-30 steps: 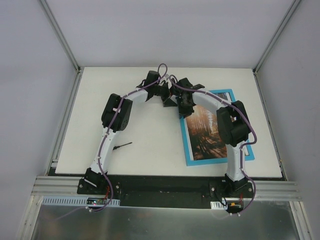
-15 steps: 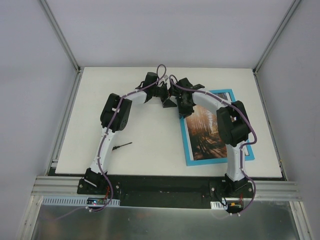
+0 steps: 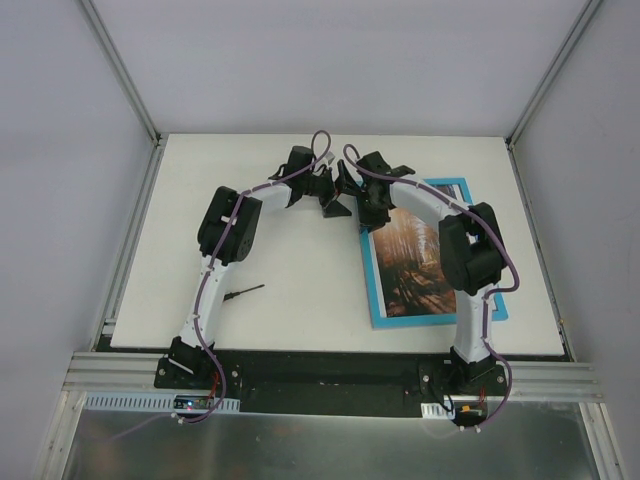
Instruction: Take the photo out of the frame
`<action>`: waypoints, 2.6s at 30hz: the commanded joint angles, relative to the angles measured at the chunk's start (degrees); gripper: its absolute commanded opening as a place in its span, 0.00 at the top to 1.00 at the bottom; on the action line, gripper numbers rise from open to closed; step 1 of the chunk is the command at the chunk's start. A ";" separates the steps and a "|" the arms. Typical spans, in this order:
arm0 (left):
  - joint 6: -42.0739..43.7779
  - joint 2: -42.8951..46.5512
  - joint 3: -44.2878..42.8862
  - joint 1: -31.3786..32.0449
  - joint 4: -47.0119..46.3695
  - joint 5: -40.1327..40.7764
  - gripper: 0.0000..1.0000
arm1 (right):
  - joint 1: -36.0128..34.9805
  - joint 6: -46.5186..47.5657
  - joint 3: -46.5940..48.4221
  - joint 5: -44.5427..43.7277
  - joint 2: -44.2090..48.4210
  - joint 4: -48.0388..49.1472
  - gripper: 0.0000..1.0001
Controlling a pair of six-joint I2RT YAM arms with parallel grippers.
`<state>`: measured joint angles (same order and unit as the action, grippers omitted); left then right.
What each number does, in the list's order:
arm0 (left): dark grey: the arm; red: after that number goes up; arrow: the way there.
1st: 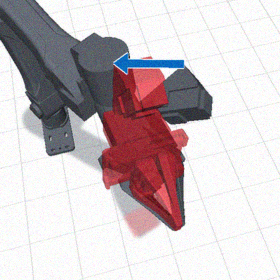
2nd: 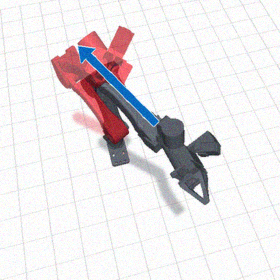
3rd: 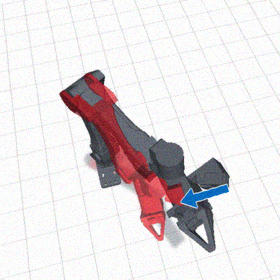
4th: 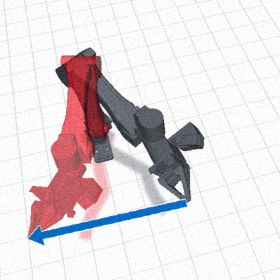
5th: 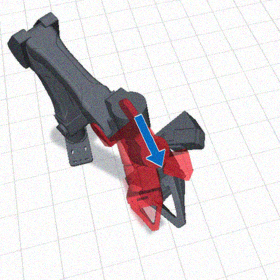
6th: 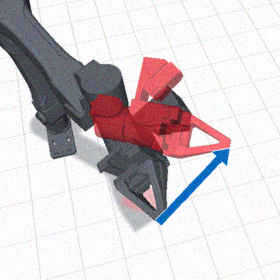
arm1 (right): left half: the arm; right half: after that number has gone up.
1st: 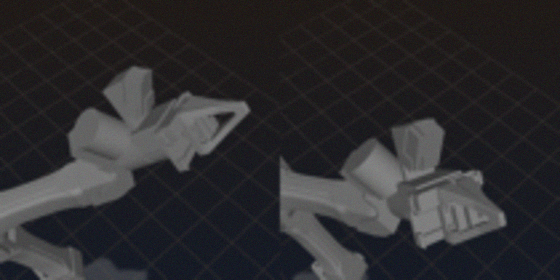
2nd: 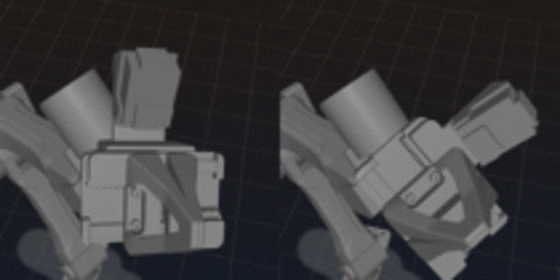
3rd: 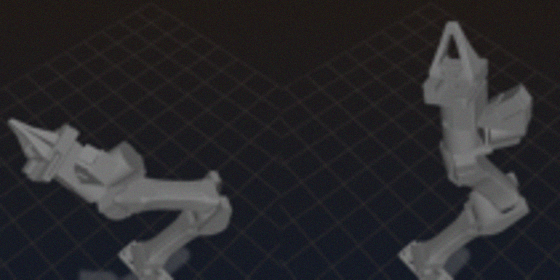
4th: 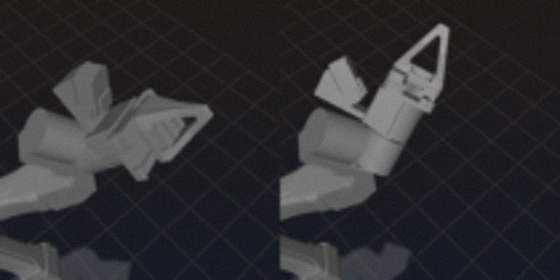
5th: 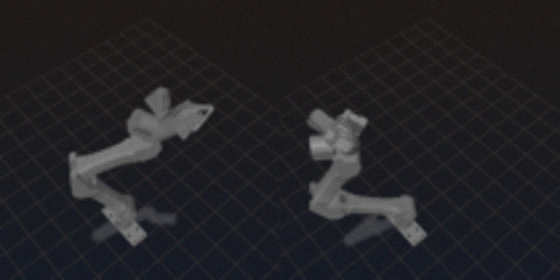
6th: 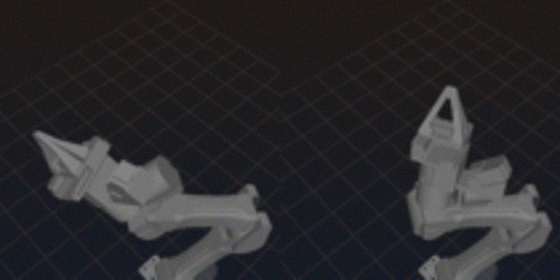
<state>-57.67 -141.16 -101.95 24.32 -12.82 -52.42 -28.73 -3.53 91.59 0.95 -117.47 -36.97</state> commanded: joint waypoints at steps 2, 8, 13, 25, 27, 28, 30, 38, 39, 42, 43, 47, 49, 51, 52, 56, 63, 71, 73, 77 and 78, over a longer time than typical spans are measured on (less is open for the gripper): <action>1.16 -2.36 -2.01 0.73 3.24 2.06 0.01 | -0.10 -1.83 -0.27 3.53 5.67 2.25 0.99; 0.10 -3.77 -3.96 1.79 2.36 0.66 0.01 | -0.36 -2.97 -1.07 5.38 6.38 3.22 0.99; -0.34 -3.86 -2.90 1.88 1.22 -0.13 0.01 | -0.54 -3.41 -0.98 6.08 6.55 3.66 0.99; -7.27 -4.21 -0.35 1.52 -8.53 -3.65 0.57 | -0.80 -1.48 -2.03 2.74 7.52 3.84 0.92; -9.12 -4.03 0.35 1.44 -10.81 -4.26 0.64 | -0.71 -0.87 -2.29 2.30 7.78 3.75 0.85; -9.74 -4.03 0.35 1.44 -11.95 -4.44 0.68 | -0.80 -0.34 -2.29 2.13 7.96 3.57 0.75; -10.36 -3.77 0.35 1.26 -12.67 -4.62 0.72 | -0.80 0.62 -2.64 1.34 8.31 3.14 0.61; -13.95 -2.19 0.70 0.29 -15.57 -5.06 0.84 | -2.46 9.14 -5.46 -10.34 14.37 3.31 0.30; -14.48 -1.75 0.70 0.12 -16.00 -5.14 0.85 | -2.73 10.20 -5.89 -11.66 15.16 3.48 0.28; -16.06 -0.08 1.14 -0.49 -16.80 -5.23 0.85 | -4.57 13.89 -7.39 -15.70 17.09 4.10 0.25; -16.68 0.71 1.40 -0.58 -17.24 -4.97 0.84 | -5.36 15.29 -8.09 -17.02 17.71 4.45 0.24; -17.39 4.40 2.54 -1.73 -17.24 -4.71 0.84 | -9.32 18.99 -10.64 -21.77 19.99 6.20 0.21; -17.39 6.33 3.25 -2.34 -16.89 -4.36 0.84 | -11.69 20.22 -11.52 -24.05 20.79 7.26 0.20; -17.48 8.61 4.12 -3.04 -16.80 -4.18 0.84 | -13.88 21.46 -11.35 -26.87 20.88 7.79 0.19; -17.48 9.58 4.65 -3.31 -16.80 -4.09 0.84 | -14.94 22.07 -11.17 -28.44 20.79 7.79 0.18; -17.13 13.27 6.85 -4.19 -16.97 -3.65 0.84 | -18.63 24.44 -11.26 -33.81 20.18 8.66 0.18; -16.69 16.62 9.22 -5.07 -16.80 -3.12 0.84 | -22.42 27.87 -11.88 -40.49 17.72 10.34 0.20; -16.33 18.90 10.02 -5.51 -16.45 -2.51 0.84 | -23.56 33.14 -10.64 -46.21 16.40 11.92 0.29; -16.42 19.26 9.84 -5.68 -16.45 -2.60 0.84 | -24.00 34.29 -11.34 -47.00 16.40 12.88 0.30; -16.60 19.70 9.84 -6.21 -16.54 -2.60 0.84 | -25.32 36.75 -13.54 -48.14 15.87 15.17 0.32; -16.60 19.87 9.93 -6.30 -16.62 -2.51 0.84 | -25.76 37.27 -13.81 -48.50 15.52 15.61 0.32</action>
<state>-72.90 -128.35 -91.00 19.00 -24.32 -53.47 -53.04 29.91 79.20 -43.35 -101.34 -24.38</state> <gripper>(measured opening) 0.235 0.683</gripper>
